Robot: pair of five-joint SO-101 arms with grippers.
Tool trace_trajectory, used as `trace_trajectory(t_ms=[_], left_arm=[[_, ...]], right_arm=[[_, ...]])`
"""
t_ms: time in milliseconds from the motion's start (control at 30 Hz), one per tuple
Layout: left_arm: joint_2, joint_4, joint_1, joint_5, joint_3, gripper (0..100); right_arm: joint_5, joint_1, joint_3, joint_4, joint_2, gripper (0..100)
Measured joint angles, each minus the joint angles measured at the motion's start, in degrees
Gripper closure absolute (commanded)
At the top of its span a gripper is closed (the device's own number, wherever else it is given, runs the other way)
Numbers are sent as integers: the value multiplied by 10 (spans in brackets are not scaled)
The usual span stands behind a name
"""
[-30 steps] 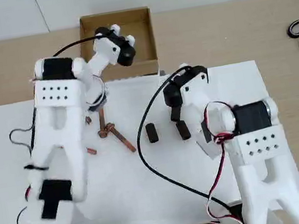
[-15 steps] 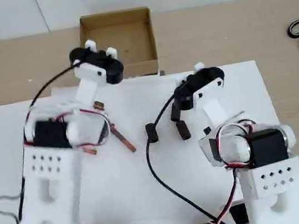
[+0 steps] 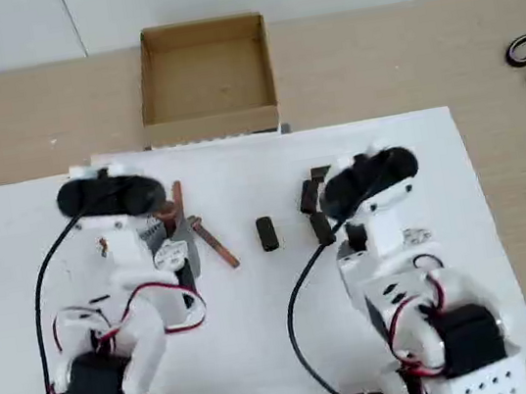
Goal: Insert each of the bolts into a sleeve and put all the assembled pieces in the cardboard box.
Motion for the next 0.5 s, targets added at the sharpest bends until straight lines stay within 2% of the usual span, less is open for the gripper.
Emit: trace_trajectory(t_ms=[167, 500], left_arm=[[-83, 0, 0, 36, 55, 994], [-201, -11, 0, 164, 115, 994]], right_arm=[[-23, -67, 90, -76, -74, 995], [-25, -199, 227, -162, -171, 995]])
